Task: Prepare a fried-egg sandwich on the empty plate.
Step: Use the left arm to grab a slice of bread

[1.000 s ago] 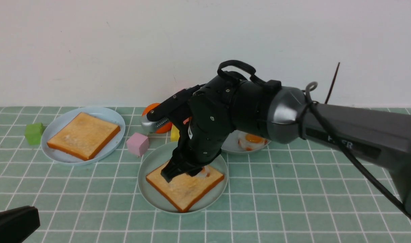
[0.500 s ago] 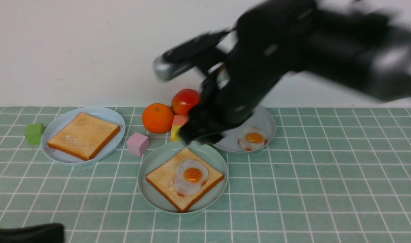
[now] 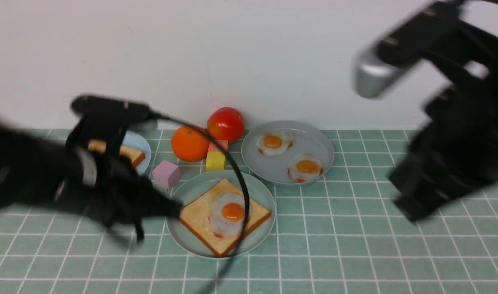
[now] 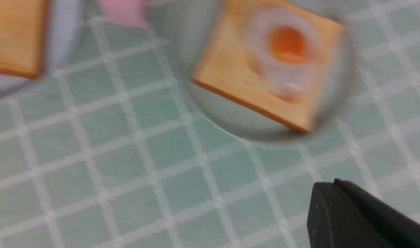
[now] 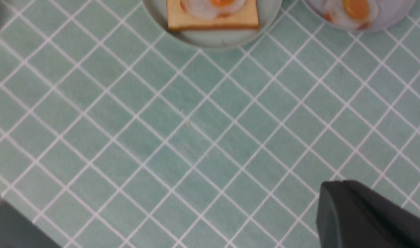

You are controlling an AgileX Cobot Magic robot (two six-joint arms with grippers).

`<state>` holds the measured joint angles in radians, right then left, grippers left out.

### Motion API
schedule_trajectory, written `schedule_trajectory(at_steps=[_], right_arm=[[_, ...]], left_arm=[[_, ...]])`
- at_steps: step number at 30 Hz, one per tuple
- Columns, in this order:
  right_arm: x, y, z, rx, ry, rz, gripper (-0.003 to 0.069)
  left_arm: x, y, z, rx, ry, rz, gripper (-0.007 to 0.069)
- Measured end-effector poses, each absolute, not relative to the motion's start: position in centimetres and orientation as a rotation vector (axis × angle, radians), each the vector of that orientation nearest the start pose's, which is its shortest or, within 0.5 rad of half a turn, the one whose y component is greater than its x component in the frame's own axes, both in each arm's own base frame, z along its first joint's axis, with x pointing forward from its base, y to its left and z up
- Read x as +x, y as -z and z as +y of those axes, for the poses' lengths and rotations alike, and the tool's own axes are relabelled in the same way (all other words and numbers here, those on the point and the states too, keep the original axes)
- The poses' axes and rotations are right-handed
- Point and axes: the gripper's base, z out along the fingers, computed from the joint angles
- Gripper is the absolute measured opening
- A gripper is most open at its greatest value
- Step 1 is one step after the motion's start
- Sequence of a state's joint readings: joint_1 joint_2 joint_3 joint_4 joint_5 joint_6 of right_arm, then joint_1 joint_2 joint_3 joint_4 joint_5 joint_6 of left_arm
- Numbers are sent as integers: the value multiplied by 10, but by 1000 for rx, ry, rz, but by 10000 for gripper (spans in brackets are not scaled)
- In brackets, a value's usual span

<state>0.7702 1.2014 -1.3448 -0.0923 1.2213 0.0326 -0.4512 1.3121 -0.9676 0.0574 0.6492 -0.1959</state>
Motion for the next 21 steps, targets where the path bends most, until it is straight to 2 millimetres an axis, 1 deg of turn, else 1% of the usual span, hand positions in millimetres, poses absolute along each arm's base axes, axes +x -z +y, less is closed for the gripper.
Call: schedule_trajectory(at_steps=[3, 5, 9, 12, 14, 16, 18, 19, 21], right_arm=[[147, -400, 132, -905, -214, 2344, -9], [138, -398, 123, -888, -228, 2325, -9], [125, -395, 109, -872, -226, 2297, -6], [119, -397, 101, -855, -219, 2275, -3], [116, -399, 98, -844, -224, 2265, -3], [114, -400, 96, -831, -234, 2260, -1], [112, -401, 96, -824, -248, 2258, 0], [112, -402, 95, -822, -255, 2258, 0], [110, -402, 96, -813, -279, 2265, 1]], left_arm=[[287, -284, -92, 310, 150, 2506, -13], [312, -276, -75, 272, 123, 2523, -13], [352, -259, -52, 221, 72, 2520, -13], [381, -243, -40, 183, 49, 2526, 4], [397, -232, -35, 174, 32, 2540, 44], [412, -223, -31, 184, 2, 2543, 103], [424, -212, -29, 209, -32, 2547, 174], [432, -203, -28, 230, -56, 2547, 232], [442, -192, -27, 265, -91, 2530, 314]])
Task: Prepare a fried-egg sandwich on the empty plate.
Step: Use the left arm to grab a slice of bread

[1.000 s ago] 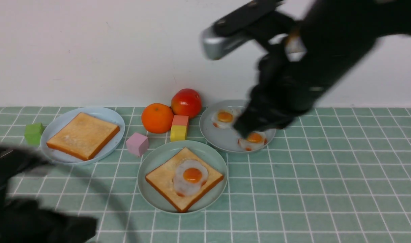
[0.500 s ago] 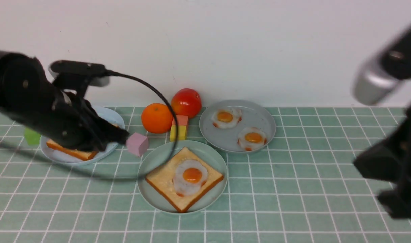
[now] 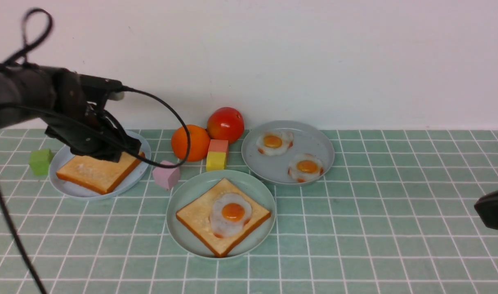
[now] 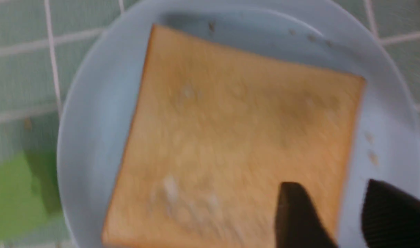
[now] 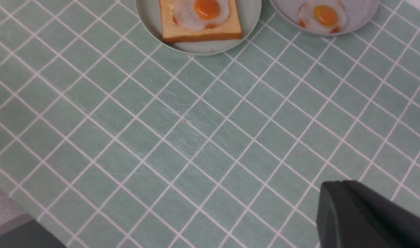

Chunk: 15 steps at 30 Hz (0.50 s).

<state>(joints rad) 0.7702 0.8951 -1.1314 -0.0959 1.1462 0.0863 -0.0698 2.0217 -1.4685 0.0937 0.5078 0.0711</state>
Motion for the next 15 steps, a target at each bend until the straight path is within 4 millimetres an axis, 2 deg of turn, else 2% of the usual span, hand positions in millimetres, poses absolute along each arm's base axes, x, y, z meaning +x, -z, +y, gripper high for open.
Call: schedule_trajectory(at_steps=[1, 6, 7, 15], right_arm=[[110, -402, 97, -804, -296, 2271, 1], [108, -401, 98, -773, -337, 2291, 3], [108, -401, 98, -768, -342, 2294, 3], [107, -401, 99, -761, -365, 2302, 7]], left_arm=[[447, -187, -27, 283, -105, 2511, 356], [456, -166, -27, 321, -127, 2490, 448], [458, -160, -27, 333, -134, 2490, 455], [464, -153, -27, 360, -152, 2473, 459]])
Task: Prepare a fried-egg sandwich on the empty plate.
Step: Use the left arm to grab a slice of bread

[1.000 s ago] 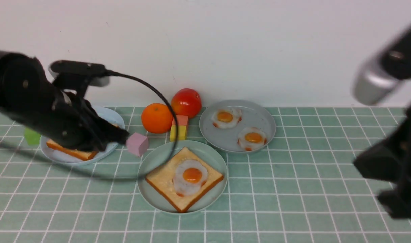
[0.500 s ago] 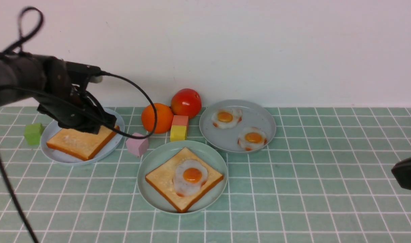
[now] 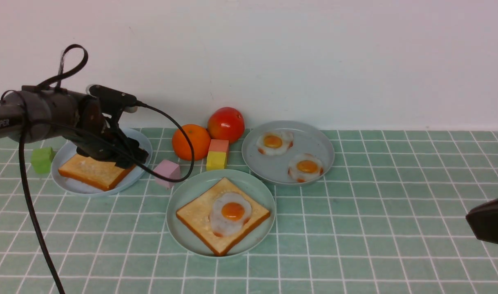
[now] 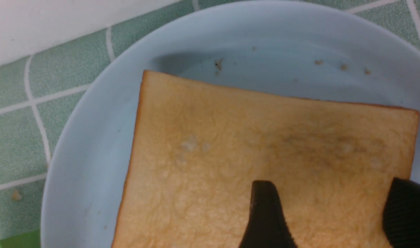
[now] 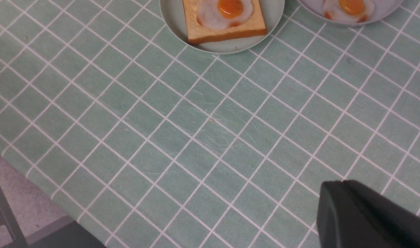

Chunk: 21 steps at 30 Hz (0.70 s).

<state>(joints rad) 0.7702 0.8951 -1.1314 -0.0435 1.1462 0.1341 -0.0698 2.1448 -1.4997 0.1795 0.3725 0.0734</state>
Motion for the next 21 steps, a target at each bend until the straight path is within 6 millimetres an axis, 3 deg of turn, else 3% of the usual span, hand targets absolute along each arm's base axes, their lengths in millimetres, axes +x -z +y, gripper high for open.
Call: schedule_trajectory(at_steps=[6, 14, 17, 21], right_arm=[[107, -401, 99, -760, -368, 2303, 13], [107, -401, 99, -760, -368, 2303, 17], [107, -401, 99, -760, -368, 2303, 19], [107, -401, 99, -760, -366, 2302, 23]], left_arm=[[464, -154, -27, 352, -148, 2481, 437], [454, -180, -26, 344, -145, 2484, 433], [449, -193, -26, 427, -164, 2477, 433], [444, -187, -28, 672, -195, 2501, 433]])
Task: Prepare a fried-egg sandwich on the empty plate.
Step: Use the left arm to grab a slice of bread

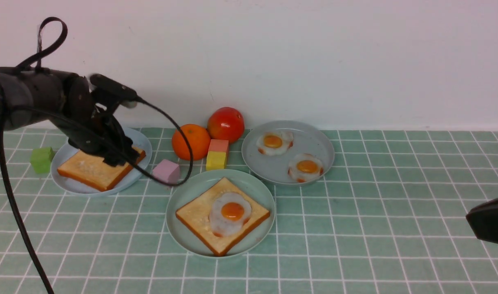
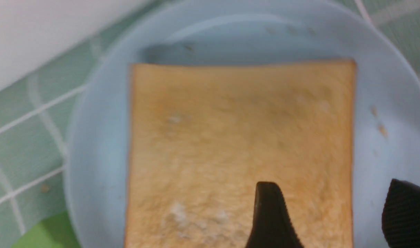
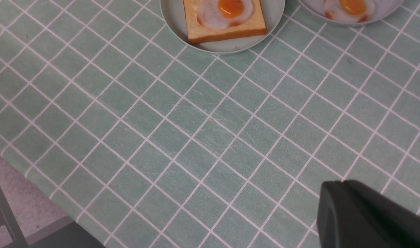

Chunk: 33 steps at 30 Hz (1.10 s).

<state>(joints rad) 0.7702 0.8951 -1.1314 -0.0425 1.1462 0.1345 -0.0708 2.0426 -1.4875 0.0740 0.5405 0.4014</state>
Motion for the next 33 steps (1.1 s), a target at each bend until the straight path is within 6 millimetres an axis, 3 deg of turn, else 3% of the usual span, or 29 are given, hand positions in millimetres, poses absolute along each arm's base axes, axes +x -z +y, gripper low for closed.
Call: schedule_trajectory(at_steps=[8, 15, 17, 22, 24, 30, 33], right_arm=[[107, -401, 99, -760, -366, 2302, 32], [106, -401, 101, -761, -404, 2311, 32], [105, -401, 101, -761, -409, 2312, 32], [104, -401, 102, -761, -430, 2317, 36], [103, -401, 103, -763, -439, 2325, 39], [101, -400, 102, -770, -442, 2344, 43], [98, -402, 100, -767, -462, 2337, 43]], left_arm=[[450, -155, -32, 803, -170, 2495, 431], [453, -153, -32, 792, -169, 2492, 417], [453, -153, -32, 792, -169, 2492, 395], [454, -152, -30, 803, -187, 2485, 171], [454, -152, -30, 806, -190, 2485, 128], [453, -159, -29, 737, -176, 2495, 129], [445, -178, -29, 676, -156, 2513, 108]])
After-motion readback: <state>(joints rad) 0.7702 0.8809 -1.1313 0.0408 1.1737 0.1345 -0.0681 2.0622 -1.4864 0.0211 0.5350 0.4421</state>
